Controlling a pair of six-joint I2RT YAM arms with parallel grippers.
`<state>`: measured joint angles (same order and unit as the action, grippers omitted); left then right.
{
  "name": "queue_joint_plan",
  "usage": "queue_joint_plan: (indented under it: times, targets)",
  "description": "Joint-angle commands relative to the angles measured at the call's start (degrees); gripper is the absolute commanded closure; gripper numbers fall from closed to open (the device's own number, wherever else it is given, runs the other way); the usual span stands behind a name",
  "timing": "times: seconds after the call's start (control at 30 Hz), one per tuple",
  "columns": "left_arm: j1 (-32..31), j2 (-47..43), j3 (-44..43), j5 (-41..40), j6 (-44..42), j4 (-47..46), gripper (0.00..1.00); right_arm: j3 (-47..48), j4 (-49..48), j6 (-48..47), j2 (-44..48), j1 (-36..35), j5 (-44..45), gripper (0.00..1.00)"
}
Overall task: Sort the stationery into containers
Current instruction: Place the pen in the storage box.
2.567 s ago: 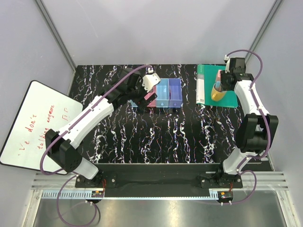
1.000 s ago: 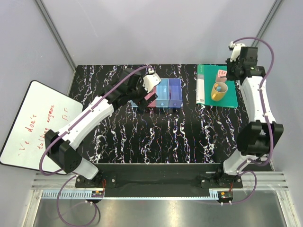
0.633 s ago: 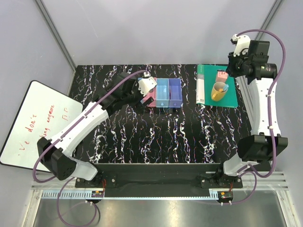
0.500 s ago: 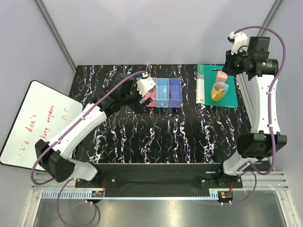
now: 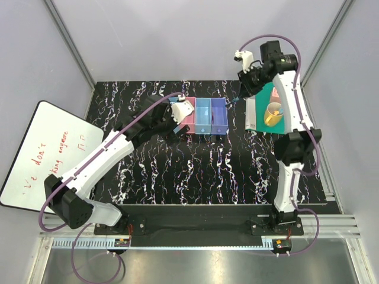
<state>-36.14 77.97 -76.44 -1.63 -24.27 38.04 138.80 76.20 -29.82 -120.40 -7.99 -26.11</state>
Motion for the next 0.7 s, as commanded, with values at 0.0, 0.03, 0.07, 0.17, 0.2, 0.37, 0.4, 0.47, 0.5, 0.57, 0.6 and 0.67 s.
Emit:
queue_joint_plan:
  times: [0.0,0.03,0.07,0.17,0.2,0.37,0.4,0.47,0.5,0.57,0.6,0.67]
  targets:
    - [-0.16,-1.16,0.59,-0.83,-0.95,-1.04,0.01,15.78,13.52,-2.69,-8.68,-1.15,-0.62,1.00]
    - [-0.16,-0.98,0.77,-0.83,-1.13,-1.04,0.01,16.49,13.62,-3.13,-9.58,-1.67,0.00,1.00]
    - [-0.07,-0.90,0.77,-0.75,-1.13,-1.13,0.01,16.24,13.53,-4.18,-10.11,-2.38,0.53,1.00]
    - [0.10,-0.46,0.86,-0.48,-1.30,-1.13,0.01,13.18,13.44,-6.46,-11.00,-3.87,1.32,1.00]
    - [0.19,-0.28,0.77,-0.39,-1.39,-1.13,0.01,12.29,13.44,-7.00,-11.17,-4.14,1.50,1.00]
    - [0.37,0.69,0.16,0.40,-1.30,-1.22,0.01,9.21,13.45,-8.85,-11.96,-4.93,1.06,1.00]
    - [0.37,0.95,0.07,0.48,-1.39,-1.22,0.01,8.86,13.53,-9.20,-12.14,-5.37,1.32,1.00]
    - [0.46,1.39,-0.20,0.75,-1.48,-1.22,0.01,7.81,13.62,-10.08,-12.40,-5.72,2.02,1.00]
    - [0.46,1.56,-0.37,0.75,-1.48,-1.22,0.01,7.45,13.71,-10.34,-12.75,-5.98,2.37,1.00]
    - [0.46,1.83,-0.63,0.93,-1.48,-1.22,0.01,5.79,13.97,-12.01,-12.93,-6.86,3.95,1.00]
    - [0.46,2.00,-0.64,1.01,-1.39,-1.22,0.01,5.17,14.15,-12.53,-13.11,-7.21,4.48,1.00]
    - [0.46,2.01,-0.72,1.10,-1.48,-1.22,0.01,3.59,14.67,-14.29,-13.28,-8.01,5.97,1.00]
